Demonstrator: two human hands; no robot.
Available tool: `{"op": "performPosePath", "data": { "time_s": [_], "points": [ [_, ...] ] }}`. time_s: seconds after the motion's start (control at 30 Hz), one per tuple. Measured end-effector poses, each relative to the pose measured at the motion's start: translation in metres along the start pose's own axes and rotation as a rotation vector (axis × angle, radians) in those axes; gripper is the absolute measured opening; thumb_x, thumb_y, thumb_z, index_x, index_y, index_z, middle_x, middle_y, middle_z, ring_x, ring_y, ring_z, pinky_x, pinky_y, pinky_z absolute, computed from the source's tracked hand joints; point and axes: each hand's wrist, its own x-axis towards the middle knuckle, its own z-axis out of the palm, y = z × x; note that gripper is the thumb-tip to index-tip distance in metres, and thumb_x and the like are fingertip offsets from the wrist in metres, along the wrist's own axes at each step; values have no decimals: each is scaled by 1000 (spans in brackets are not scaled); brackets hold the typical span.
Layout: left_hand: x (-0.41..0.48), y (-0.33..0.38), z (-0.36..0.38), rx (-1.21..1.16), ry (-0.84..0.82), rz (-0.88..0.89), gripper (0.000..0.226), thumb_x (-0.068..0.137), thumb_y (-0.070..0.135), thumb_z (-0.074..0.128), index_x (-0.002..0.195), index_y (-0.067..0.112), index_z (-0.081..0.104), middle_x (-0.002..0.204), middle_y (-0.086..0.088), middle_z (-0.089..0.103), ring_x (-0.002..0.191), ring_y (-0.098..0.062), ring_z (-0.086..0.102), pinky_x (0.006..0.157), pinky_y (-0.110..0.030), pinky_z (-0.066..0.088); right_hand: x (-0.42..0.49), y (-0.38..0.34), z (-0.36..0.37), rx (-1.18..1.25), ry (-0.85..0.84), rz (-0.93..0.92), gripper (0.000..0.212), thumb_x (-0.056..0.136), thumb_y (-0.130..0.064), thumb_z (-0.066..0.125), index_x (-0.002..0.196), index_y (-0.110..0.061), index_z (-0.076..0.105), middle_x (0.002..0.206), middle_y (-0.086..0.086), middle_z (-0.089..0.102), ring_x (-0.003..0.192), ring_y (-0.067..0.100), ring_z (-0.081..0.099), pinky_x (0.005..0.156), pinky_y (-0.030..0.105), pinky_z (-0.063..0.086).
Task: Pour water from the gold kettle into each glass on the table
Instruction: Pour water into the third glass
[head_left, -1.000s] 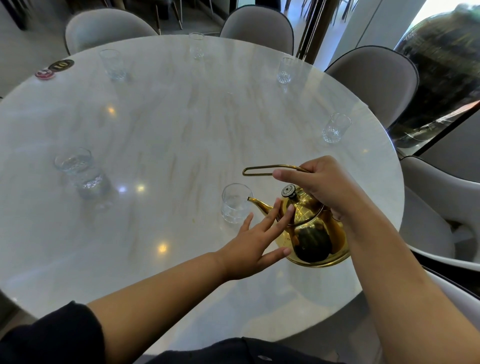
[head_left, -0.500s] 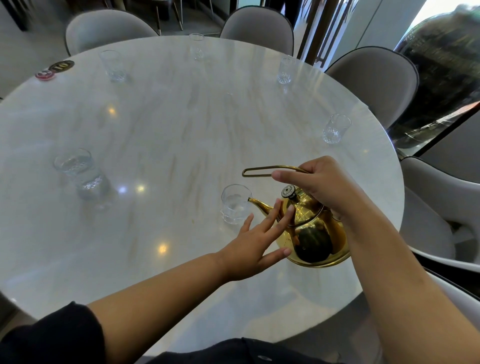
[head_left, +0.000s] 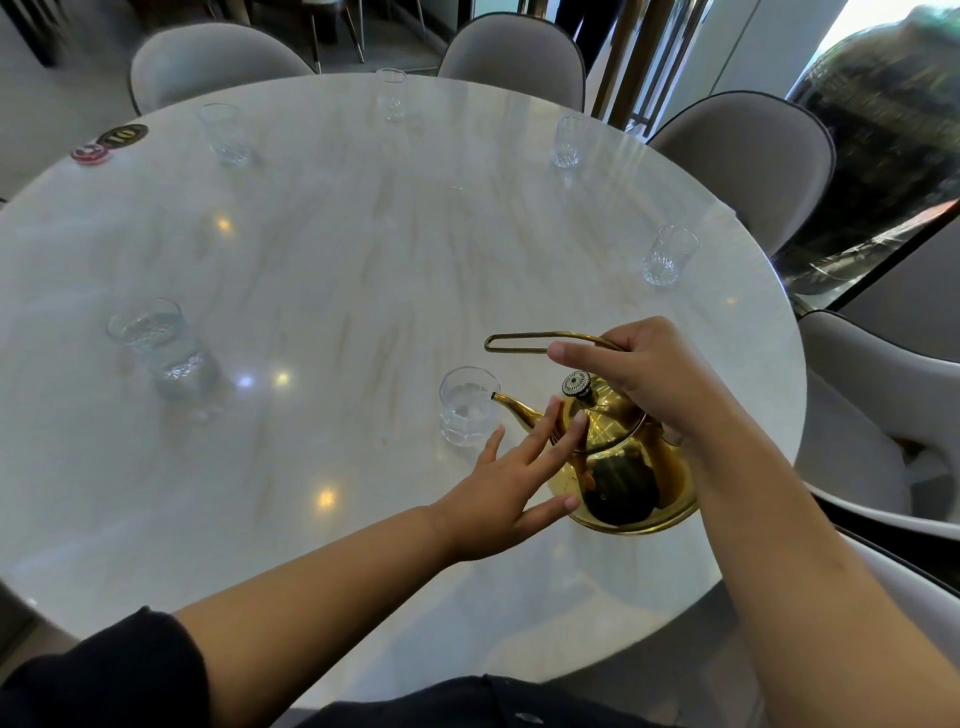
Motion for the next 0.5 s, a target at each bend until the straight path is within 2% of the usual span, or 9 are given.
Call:
{"op": "performPosePath", "data": {
  "time_s": [0.1,0.2,0.33,0.5],
  "points": [
    [-1,1,1,7,-1,-5,67,97,49,31,138,45,-22,150,10,-33,143,-13,17,108,-31,-19,-3,3,-1,38,25,-7,55,72,-48,76,45,-18,38,39,-9,29,37,10,27,45,24,28],
    [0,4,1,9,1,-13,66,97,49,30,138,45,-21,150,11,-32,143,-12,15,108,-30,-19,-7,8,-2,68,56,-12,53,73,-46,75,45,-17,40,36,-9,30,36,8,28,45,25,29],
    [2,4,4,20,17,-10,66,96,50,32,141,44,-16,152,11,-30,144,-9,6,112,-35,-14,-13,18,-4,200,104,-8,52,73,-42,76,46,-17,39,39,-10,28,39,11,25,47,27,27],
    [3,7,10,35,43,-15,64,95,53,32,143,46,-10,154,12,-25,138,0,-4,114,-38,-12,-24,35,-6,363,157,-5,52,75,-34,77,46,-17,37,39,-10,27,38,10,23,46,24,26]
  ]
}}
